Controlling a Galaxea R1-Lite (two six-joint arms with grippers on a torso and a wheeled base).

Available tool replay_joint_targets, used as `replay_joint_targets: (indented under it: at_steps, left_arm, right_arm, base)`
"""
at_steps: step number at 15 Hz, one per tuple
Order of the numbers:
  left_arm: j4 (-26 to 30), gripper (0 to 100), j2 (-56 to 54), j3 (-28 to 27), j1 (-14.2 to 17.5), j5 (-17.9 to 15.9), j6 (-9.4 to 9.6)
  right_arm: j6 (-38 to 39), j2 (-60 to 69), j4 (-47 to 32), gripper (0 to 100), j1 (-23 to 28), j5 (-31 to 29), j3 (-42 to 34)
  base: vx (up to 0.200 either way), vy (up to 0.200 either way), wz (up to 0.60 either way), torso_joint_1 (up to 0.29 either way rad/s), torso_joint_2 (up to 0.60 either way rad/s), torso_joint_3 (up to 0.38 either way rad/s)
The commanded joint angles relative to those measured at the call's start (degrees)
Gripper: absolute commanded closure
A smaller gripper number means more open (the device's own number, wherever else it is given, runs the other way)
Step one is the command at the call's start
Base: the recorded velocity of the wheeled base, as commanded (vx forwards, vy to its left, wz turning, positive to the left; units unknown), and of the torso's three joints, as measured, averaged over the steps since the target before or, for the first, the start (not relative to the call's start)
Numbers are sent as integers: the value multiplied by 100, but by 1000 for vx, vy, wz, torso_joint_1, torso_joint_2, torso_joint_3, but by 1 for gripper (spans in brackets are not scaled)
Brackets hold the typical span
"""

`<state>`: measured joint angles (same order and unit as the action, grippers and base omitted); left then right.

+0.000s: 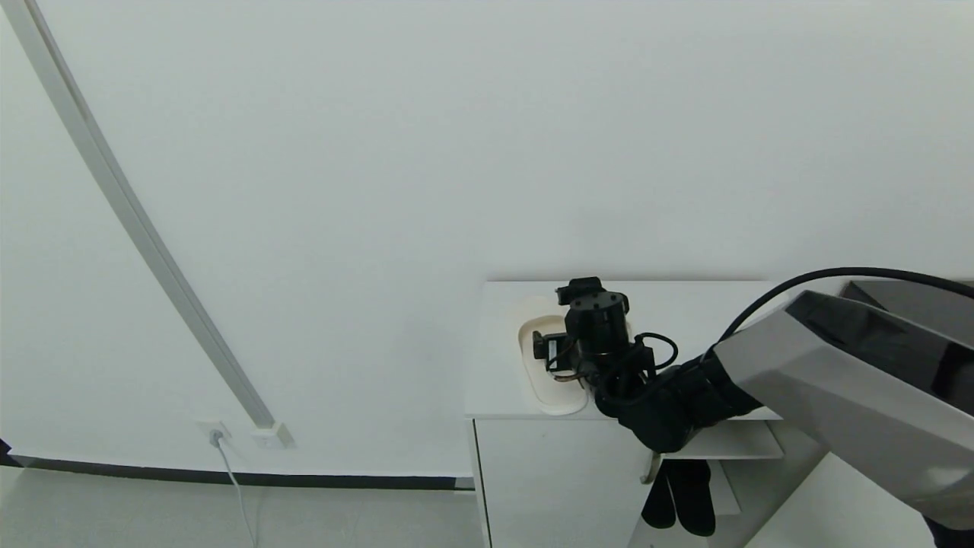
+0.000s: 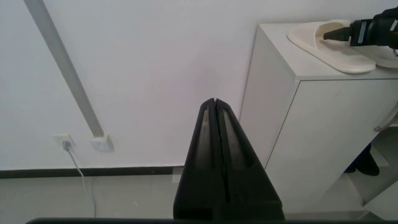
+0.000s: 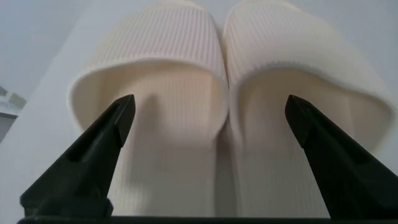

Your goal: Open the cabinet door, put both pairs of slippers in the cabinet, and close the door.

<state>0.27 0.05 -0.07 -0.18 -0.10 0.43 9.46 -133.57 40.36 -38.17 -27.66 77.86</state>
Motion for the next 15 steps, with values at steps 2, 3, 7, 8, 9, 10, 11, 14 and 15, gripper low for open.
replay_joint_targets:
  at_steps: [2,3,7,8,9,10,11,14,15]
  left_arm:
    - [0,100,4,-1,1,1,1]
    - [0,100,4,-1,1,1,1]
    - [0,100,4,-1,1,1,1]
    - [0,100,4,-1,1,1,1]
    - [0,100,4,-1,1,1,1]
    - [0,100,4,7,1,1,1]
    - [0,100,4,-1,1,1,1]
    - [0,100,4,-1,1,1,1]
    - [0,100,4,-1,1,1,10]
  right_arm:
    - [-76,-538,15,0,134,-3,634]
    - [-76,-600,-2,0,134,-3,739]
    - [-102,-696,7,100,169,-3,1003]
    - [-111,-696,7,100,169,-3,1003]
    - [-111,-696,-2,100,169,-3,1003]
    - [-111,-696,-2,100,169,-3,1003]
    - [-111,-688,-2,100,169,-3,994]
    - [-111,-556,15,100,169,-3,906]
    - [-111,-433,-2,100,169,15,801]
  base:
    - [0,0,0,0,0,0]
    - [0,0,0,0,0,0]
    - [0,0,0,0,0,0]
    - [0,0,0,0,0,0]
    - [0,0,0,0,0,0]
    - [0,0,0,0,0,0]
    - [0,0,0,0,0,0]
    - [0,0,0,0,0,0]
    - [0,0,0,0,0,0]
